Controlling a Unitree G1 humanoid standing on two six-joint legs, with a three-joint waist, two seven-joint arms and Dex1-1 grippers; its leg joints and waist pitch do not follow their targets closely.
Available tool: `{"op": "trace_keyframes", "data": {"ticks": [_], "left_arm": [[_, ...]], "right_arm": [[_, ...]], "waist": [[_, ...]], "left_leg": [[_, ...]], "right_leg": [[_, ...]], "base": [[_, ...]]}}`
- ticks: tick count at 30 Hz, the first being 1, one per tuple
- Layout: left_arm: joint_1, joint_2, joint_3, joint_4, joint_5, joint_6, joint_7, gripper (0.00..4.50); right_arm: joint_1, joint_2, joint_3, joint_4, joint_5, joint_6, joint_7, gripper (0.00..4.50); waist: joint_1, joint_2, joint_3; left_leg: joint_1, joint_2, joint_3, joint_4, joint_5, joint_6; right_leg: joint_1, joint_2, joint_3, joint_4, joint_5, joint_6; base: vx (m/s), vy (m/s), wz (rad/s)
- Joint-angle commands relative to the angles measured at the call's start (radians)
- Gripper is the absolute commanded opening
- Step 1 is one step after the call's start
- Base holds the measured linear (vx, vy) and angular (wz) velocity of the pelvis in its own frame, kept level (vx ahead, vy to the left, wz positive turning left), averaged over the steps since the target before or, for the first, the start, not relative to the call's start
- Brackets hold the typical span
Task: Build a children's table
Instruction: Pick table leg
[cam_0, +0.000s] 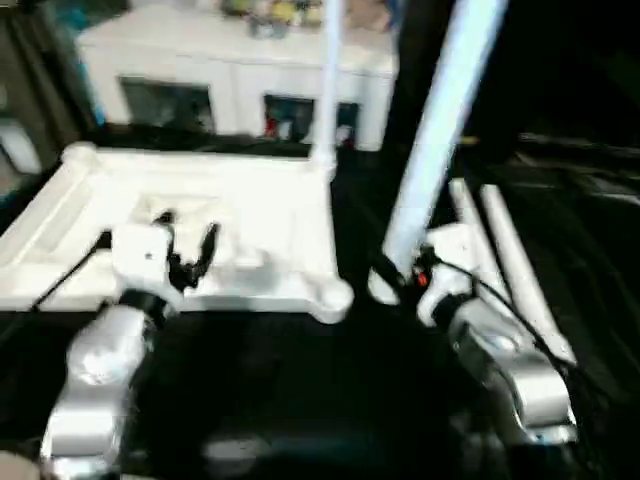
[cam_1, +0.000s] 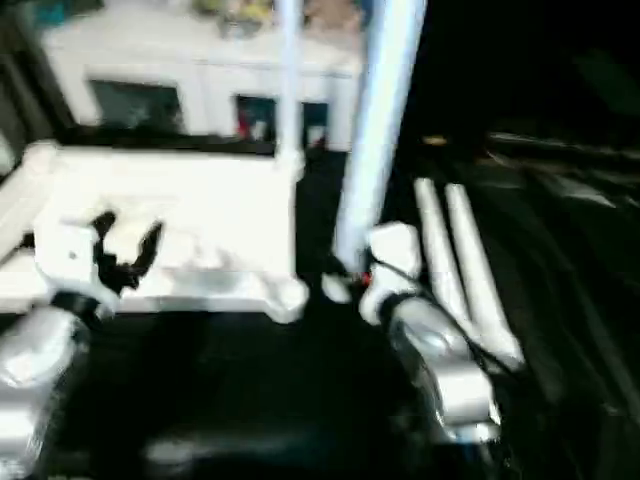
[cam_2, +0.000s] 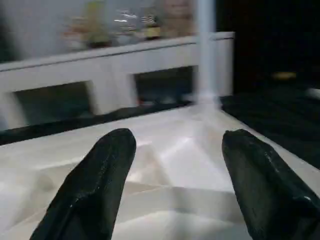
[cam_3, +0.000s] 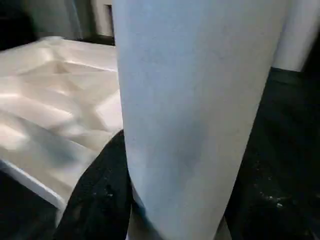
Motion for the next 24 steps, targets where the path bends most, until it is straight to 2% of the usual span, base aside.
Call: {"op": "trace_keyframes", "data": {"ticks": [1,2,3,4,5,6,7,8,9,10,11,12,13,14,15,16,17,18,20,22,23,24], "left_arm": [[-0.058,0.063,-0.058,0.056,-0.047,0.021,-0.202,3.55],[-0.064,0.071,-0.063,0.063,-0.051,0.026,-0.224,3.55],[-0.120,0.118,-0.097,0.126,-0.062,0.039,-0.340,3.62],[-0.146,0.133,-0.110,0.156,-0.058,0.037,-0.377,3.65],[-0.146,0.133,-0.110,0.156,-0.058,0.037,-0.377,3.74],[-0.210,0.143,-0.137,0.238,-0.023,0.011,-0.402,3.87],[-0.245,0.146,-0.156,0.283,-0.005,0.005,-0.421,3.96],[-0.282,0.149,-0.176,0.337,0.013,-0.014,-0.446,4.01],[-0.317,0.151,-0.197,0.391,0.029,-0.037,-0.481,4.08],[-0.317,0.151,-0.197,0.391,0.029,-0.037,-0.481,4.08],[-0.371,0.147,-0.223,0.483,0.050,-0.097,-0.537,4.08],[-0.406,0.139,-0.232,0.549,0.050,-0.126,-0.574,4.08],[-0.423,0.137,-0.236,0.581,0.047,-0.134,-0.592,4.08],[-0.447,0.131,-0.242,0.627,0.046,-0.147,-0.608,4.08],[-0.460,0.129,-0.245,0.651,0.044,-0.151,-0.615,4.08],[-0.486,0.125,-0.256,0.703,0.045,-0.151,-0.647,4.08],[-0.497,0.124,-0.262,0.725,0.046,-0.150,-0.663,4.08],[-0.509,0.121,-0.270,0.749,0.048,-0.150,-0.683,4.08],[-0.533,0.114,-0.289,0.806,0.061,-0.157,-0.723,4.08],[-0.551,0.104,-0.302,0.854,0.078,-0.170,-0.735,3.81],[-0.579,0.084,-0.299,0.924,0.089,-0.185,-0.717,3.69],[-0.593,0.073,-0.293,0.956,0.093,-0.192,-0.697,3.69]], "right_arm": [[-0.017,-0.027,-0.031,0.005,0.029,0.017,0.039,1.95],[-0.019,-0.030,-0.032,0.007,0.032,0.018,0.043,1.95],[-0.040,-0.048,-0.043,0.026,0.043,0.022,0.074,1.95],[-0.049,-0.057,-0.046,0.036,0.046,0.022,0.086,1.95],[-0.049,-0.057,-0.046,0.036,0.046,0.022,0.086,1.95],[-0.068,-0.072,-0.053,0.055,0.048,0.015,0.102,1.95],[-0.078,-0.078,-0.058,0.064,0.055,0.020,0.113,1.95],[-0.087,-0.089,-0.057,0.071,0.064,0.024,0.128,1.95],[-0.094,-0.104,-0.049,0.074,0.064,0.022,0.148,1.95],[-0.094,-0.104,-0.049,0.074,0.064,0.022,0.148,1.95],[-0.104,-0.131,-0.038,0.081,0.058,0.015,0.175,1.95],[-0.108,-0.148,-0.037,0.085,0.056,0.013,0.189,1.95],[-0.109,-0.155,-0.038,0.085,0.058,0.016,0.196,1.95],[-0.107,-0.167,-0.039,0.083,0.061,0.020,0.209,1.95],[-0.105,-0.174,-0.039,0.080,0.064,0.023,0.216,1.95],[-0.099,-0.191,-0.040,0.073,0.061,0.022,0.234,1.95],[-0.096,-0.197,-0.042,0.070,0.062,0.024,0.241,1.95],[-0.093,-0.204,-0.042,0.066,0.062,0.025,0.247,1.95],[-0.085,-0.217,-0.041,0.056,0.061,0.029,0.254,1.95],[-0.080,-0.225,-0.036,0.050,0.058,0.030,0.257,1.95],[-0.075,-0.234,-0.029,0.046,0.055,0.029,0.260,1.95],[-0.074,-0.237,-0.027,0.044,0.053,0.030,0.260,1.95]], "waist": [[-0.004,0.010,-0.059],[-0.001,0.009,-0.056],[0.003,0.008,-0.045],[0.003,0.008,-0.038],[0.000,0.006,-0.034],[-0.002,0.000,-0.027],[-0.001,0.005,-0.020],[0.001,0.009,-0.018],[0.000,0.005,-0.021],[0.001,0.002,-0.021],[0.000,0.013,-0.026],[0.002,0.008,-0.025],[0.006,0.005,-0.030],[0.005,0.019,-0.031],[0.005,0.017,-0.033],[0.003,0.023,-0.034],[0.003,0.027,-0.039],[0.002,0.024,-0.039],[0.002,0.033,-0.045],[0.003,0.035,-0.047],[0.002,0.044,-0.047],[0.000,0.040,-0.047]], "left_leg": [[0.041,0.084,-0.021,-0.070,0.374,0.041],[0.031,0.082,-0.017,-0.079,0.302,0.028],[0.029,0.089,-0.011,-0.097,0.118,-0.002],[0.035,0.092,-0.006,-0.112,-0.060,-0.032],[0.040,0.093,-0.002,-0.120,-0.137,-0.046],[0.041,0.098,0.005,-0.132,-0.232,-0.058],[0.052,0.101,0.009,-0.138,-0.311,-0.071],[0.055,0.104,0.011,-0.141,-0.343,-0.080],[0.055,0.106,0.012,-0.142,-0.338,-0.083],[0.050,0.107,0.012,-0.144,-0.319,-0.079],[0.045,0.111,0.013,-0.143,-0.271,-0.081],[0.044,0.108,0.016,-0.143,-0.266,-0.073],[0.049,0.107,0.023,-0.137,-0.243,-0.069],[0.043,0.109,0.024,-0.136,-0.230,-0.070],[0.039,0.112,0.021,-0.136,-0.217,-0.069],[0.038,0.111,0.024,-0.132,-0.200,-0.065],[0.035,0.111,0.024,-0.127,-0.168,-0.057],[0.033,0.110,0.027,-0.125,-0.144,-0.048],[0.027,0.108,0.030,-0.114,-0.065,-0.020],[0.027,0.109,0.031,-0.111,-0.054,-0.004],[0.027,0.108,0.031,-0.109,-0.058,0.002],[0.029,0.109,0.034,-0.108,-0.066,0.003]], "right_leg": [[0.013,-0.087,0.043,-0.034,0.302,-0.141],[0.024,-0.093,0.044,-0.038,0.272,-0.144],[0.022,-0.103,0.048,-0.050,0.174,-0.152],[0.023,-0.109,0.052,-0.060,0.060,-0.161],[0.020,-0.109,0.054,-0.067,-0.002,-0.168],[0.024,-0.118,0.056,-0.079,-0.103,-0.172],[0.015,-0.126,0.059,-0.091,-0.225,-0.167],[0.015,-0.135,0.063,-0.103,-0.311,-0.155],[0.016,-0.135,0.063,-0.104,-0.315,-0.150],[0.020,-0.136,0.064,-0.105,-0.304,-0.142],[0.023,-0.133,0.062,-0.096,-0.218,-0.143],[0.023,-0.131,0.062,-0.100,-0.216,-0.140],[0.021,-0.132,0.064,-0.097,-0.189,-0.152],[0.025,-0.135,0.063,-0.096,-0.165,-0.162],[0.029,-0.136,0.061,-0.090,-0.143,-0.170],[0.026,-0.131,0.059,-0.087,-0.101,-0.185],[0.032,-0.133,0.058,-0.078,-0.052,-0.205],[0.033,-0.132,0.058,-0.079,-0.025,-0.211],[0.035,-0.128,0.055,-0.065,0.094,-0.236],[0.035,-0.127,0.053,-0.063,0.132,-0.248],[0.034,-0.125,0.051,-0.066,0.141,-0.254],[0.035,-0.123,0.051,-0.066,0.147,-0.260]], "base": [[0.000,0.000,0.00],[0.000,0.000,0.00],[-0.051,0.024,-0.04],[-0.072,0.004,0.02],[-0.072,0.004,0.02],[-0.080,-0.009,0.04],[-0.077,-0.011,0.02],[-0.077,-0.011,0.02],[-0.066,-0.010,-0.02],[0.000,0.000,0.00],[0.000,0.000,0.00],[0.000,0.000,0.00],[0.000,0.000,0.00],[0.000,0.000,0.00],[0.000,0.000,0.00],[0.000,0.000,0.00],[0.000,0.000,0.00],[0.000,0.000,0.00],[0.000,0.000,0.00],[0.000,0.000,0.00],[0.000,0.000,0.00],[0.000,0.000,0.00]]}}
